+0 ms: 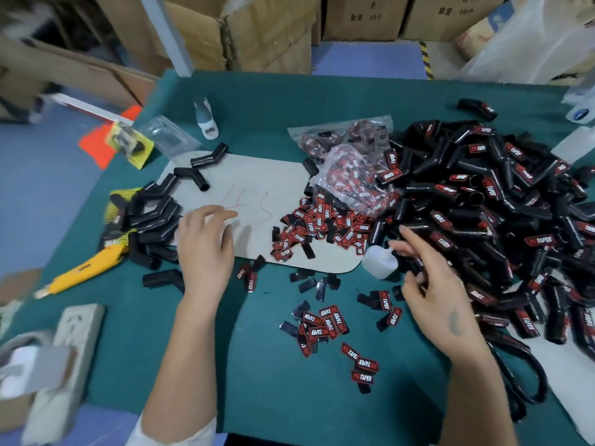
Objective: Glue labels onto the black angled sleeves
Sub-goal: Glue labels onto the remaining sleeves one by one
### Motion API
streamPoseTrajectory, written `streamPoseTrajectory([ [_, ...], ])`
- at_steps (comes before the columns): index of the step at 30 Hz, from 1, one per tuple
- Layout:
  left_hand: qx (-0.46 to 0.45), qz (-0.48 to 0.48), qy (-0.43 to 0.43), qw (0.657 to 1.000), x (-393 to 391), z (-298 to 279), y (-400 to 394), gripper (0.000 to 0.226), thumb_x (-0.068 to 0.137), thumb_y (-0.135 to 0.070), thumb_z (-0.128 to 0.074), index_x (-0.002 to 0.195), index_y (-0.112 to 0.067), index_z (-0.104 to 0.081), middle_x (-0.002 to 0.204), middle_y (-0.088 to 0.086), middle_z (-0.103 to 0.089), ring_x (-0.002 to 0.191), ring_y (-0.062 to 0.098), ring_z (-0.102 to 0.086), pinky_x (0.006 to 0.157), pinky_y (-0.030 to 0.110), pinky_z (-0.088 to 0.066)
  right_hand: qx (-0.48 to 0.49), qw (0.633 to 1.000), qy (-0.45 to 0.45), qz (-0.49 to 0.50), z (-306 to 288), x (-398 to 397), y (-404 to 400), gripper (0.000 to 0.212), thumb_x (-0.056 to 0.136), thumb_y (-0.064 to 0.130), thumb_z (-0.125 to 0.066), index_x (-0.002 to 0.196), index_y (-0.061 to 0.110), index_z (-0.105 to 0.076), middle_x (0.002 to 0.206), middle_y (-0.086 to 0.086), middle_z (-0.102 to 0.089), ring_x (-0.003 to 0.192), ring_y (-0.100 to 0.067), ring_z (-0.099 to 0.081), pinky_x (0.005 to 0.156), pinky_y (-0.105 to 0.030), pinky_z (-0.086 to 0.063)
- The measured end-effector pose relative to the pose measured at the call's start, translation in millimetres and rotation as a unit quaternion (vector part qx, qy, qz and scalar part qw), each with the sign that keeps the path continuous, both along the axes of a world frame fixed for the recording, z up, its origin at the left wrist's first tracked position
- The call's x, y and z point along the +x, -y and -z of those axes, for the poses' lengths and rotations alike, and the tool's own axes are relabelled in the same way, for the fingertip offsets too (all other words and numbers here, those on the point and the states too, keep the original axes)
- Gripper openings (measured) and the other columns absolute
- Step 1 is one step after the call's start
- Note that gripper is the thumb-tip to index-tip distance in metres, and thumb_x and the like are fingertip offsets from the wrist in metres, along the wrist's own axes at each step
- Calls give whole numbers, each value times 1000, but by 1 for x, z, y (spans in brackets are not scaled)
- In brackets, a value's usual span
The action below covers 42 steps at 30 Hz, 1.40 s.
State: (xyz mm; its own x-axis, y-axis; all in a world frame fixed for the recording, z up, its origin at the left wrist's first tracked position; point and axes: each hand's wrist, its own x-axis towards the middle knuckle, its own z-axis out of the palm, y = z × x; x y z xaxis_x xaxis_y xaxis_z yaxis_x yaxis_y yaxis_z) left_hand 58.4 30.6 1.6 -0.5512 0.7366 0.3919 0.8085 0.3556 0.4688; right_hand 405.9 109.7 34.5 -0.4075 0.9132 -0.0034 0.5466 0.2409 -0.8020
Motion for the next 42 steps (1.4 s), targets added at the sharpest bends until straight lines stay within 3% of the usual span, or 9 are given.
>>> streamPoseTrajectory([
  [5,-99,-146,-75,982,-34,5,17,31,95,-16,-69,125,-9,-72,141,19,-59,139,44,-46,119,59,-26,12,993,119,-7,9,-10,-1,75,94,28,-75,158,34,-37,135,18,-56,131,-10,-46,103,-37,-41],
  [10,-146,-114,-27,982,-40,12,20,26,98,-24,-70,120,-10,-75,146,17,-56,141,42,-44,115,59,-33,121,980,149,44,18,-24,-1,46,92,25,-77,136,23,-63,117,0,-69,108,-26,-60,83,-39,-44],
  [15,-81,-164,-45,982,-44,7,15,38,104,-33,-63,135,-11,-68,154,17,-49,151,42,-32,122,59,-22,142,978,145,47,23,-22,0,34,93,22,-75,126,20,-65,110,2,-69,100,-25,-59,78,-39,-44],
  [19,-161,-173,-9,972,-73,8,11,54,105,-41,-58,152,-15,-51,164,21,-35,155,44,-23,123,62,-17,148,977,148,50,24,-23,-1,33,93,17,-76,125,15,-67,110,-2,-71,101,-28,-61,79,-41,-46],
  [30,-92,55,54,993,-39,12,-10,41,108,-30,-57,146,-15,-59,140,8,-59,136,29,-47,115,45,-33,166,978,119,46,30,-22,-1,34,92,18,-75,123,23,-63,110,2,-70,99,-23,-58,76,-38,-42],
  [34,-6,130,235,963,-23,0,-28,35,111,-32,-49,143,-24,-61,141,-4,-58,131,-1,-50,111,12,-31,178,976,119,44,32,-20,-2,37,91,15,-77,124,21,-63,111,2,-70,98,-25,-60,76,-38,-43],
  [36,43,103,233,966,-36,-5,-34,30,110,-29,-50,135,-24,-67,137,-3,-60,129,0,-52,106,6,-31,174,977,118,43,32,-20,-2,39,91,16,-77,125,25,-61,112,2,-69,100,-23,-59,76,-38,-44],
  [39,39,-48,84,995,-86,-2,-43,31,105,-20,-56,130,-13,-72,144,13,-58,140,31,-47,118,41,-34,180,977,109,39,33,-21,-2,41,91,15,-77,125,27,-58,112,2,-69,101,-17,-55,76,-36,-44],
  [42,-109,-153,61,980,-126,8,-48,48,107,-41,-51,152,-26,-52,167,13,-31,157,39,-19,124,60,-16,184,976,112,40,34,-21,-2,38,91,14,-77,125,22,-62,113,1,-70,101,-21,-57,76,-38,-46],
])
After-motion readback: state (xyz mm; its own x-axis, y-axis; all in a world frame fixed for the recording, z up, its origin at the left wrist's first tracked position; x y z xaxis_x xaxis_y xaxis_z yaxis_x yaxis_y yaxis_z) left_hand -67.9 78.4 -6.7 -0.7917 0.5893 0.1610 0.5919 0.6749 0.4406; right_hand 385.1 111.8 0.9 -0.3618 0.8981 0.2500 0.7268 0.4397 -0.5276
